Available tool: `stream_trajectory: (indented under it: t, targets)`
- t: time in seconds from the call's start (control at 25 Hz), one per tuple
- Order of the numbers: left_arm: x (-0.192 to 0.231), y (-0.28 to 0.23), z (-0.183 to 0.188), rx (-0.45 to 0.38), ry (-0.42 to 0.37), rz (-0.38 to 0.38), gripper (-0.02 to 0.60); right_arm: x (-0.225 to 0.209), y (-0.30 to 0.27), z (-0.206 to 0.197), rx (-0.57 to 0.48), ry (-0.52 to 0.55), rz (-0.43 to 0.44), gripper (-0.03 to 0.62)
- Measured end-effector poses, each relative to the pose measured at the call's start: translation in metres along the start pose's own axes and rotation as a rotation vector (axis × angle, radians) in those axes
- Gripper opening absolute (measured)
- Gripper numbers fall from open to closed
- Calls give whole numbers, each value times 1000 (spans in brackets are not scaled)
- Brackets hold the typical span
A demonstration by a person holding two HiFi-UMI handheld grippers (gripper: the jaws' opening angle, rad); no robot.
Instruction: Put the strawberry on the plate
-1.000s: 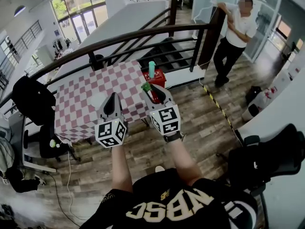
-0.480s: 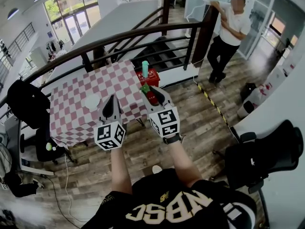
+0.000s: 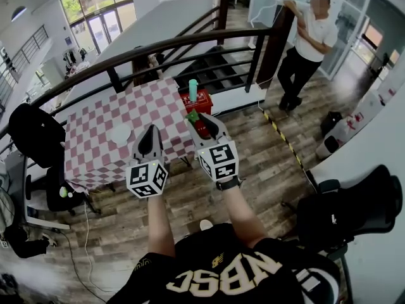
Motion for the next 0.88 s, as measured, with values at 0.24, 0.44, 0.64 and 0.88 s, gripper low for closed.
stream_trajectory:
  t: [0.24, 0.44, 0.64, 0.88]
  targets:
    - [-3, -17, -7, 13, -20, 2, 14, -17, -11, -5, -9, -33, 0, 146]
    - [-7, -28, -10, 11, -29, 22, 14, -28, -14, -8, -16, -44, 21, 146]
    - [2, -18, -17, 41, -66, 64, 14, -27, -27, -21, -12, -92, 57, 146]
    - [51, -7, -26, 59, -71, 159, 14, 13, -70, -44, 24, -114, 173, 146]
Point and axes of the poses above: the fingertips, and each gripper's own axes: y backward along the fingers, x to its left, z out of its top, the point moved 8 cm from there along y, backward along the fingers, and after that the axes turned 7 degrees about -x, right-handed, at the moved point
